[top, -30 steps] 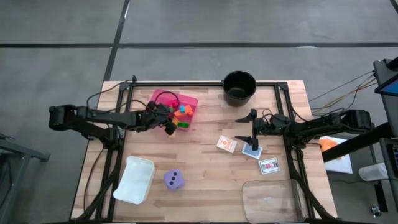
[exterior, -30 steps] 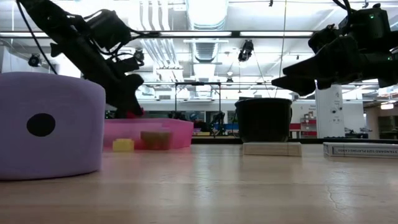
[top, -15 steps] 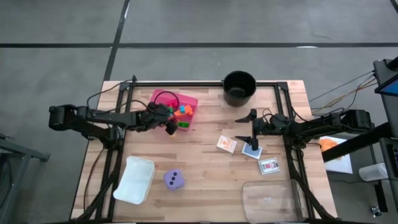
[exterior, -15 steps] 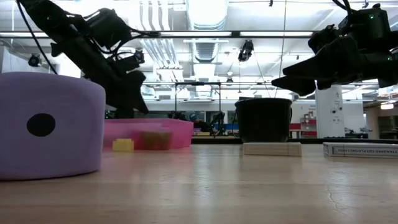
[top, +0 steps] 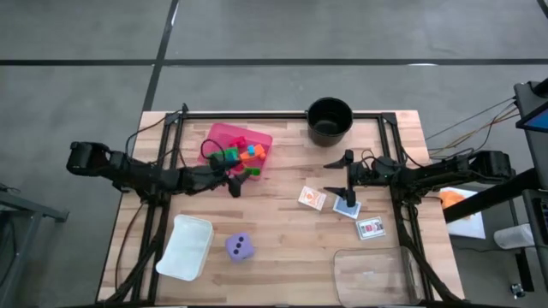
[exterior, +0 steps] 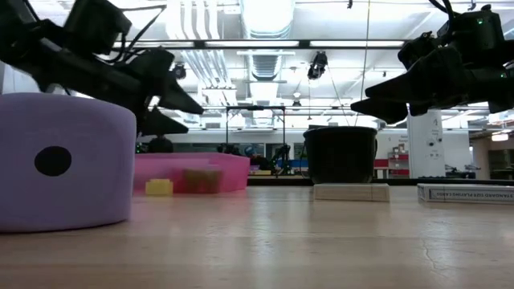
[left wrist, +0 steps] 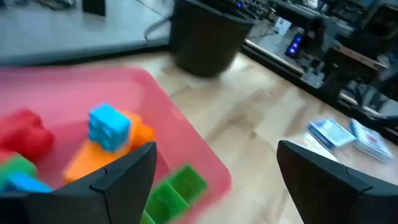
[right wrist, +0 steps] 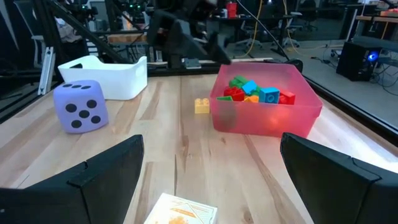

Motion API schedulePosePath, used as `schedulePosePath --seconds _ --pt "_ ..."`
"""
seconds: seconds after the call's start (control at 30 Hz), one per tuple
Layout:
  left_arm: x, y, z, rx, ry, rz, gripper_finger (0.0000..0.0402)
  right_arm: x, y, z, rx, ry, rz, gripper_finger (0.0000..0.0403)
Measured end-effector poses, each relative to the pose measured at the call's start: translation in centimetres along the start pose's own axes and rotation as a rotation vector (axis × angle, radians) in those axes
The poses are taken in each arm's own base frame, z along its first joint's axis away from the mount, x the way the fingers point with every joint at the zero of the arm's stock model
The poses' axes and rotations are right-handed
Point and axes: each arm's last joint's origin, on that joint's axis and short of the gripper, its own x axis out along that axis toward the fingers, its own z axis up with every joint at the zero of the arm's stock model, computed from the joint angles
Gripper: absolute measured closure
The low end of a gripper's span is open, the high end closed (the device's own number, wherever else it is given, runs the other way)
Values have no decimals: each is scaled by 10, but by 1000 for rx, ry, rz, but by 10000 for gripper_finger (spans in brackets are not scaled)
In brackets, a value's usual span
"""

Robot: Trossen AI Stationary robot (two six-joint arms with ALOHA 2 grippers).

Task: Pick & Place Toys
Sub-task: Put the yellow game piece into the red bin

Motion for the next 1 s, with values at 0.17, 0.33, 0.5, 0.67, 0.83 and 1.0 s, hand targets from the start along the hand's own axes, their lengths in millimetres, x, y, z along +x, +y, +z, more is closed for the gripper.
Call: schedulePosePath --seconds 0.17,0.33,0.5,0.67,0.83,1.0 --pt "-9 -18 -8 8 27 -75 99 0 0 0 0 0 0 25" --pt "-12 -30 -11 45 87 -90 130 0 0 0 1 0 0 25" --pt "-12 -34 -12 56 208 -17 143 0 0 0 4 1 0 25" --pt "-11 -39 -8 70 280 20 144 0 0 0 5 3 0 25" --pt "-11 -42 -5 84 338 32 144 0 0 0 5 5 0 25" --pt "-12 -42 -5 82 368 41 144 0 0 0 5 5 0 25"
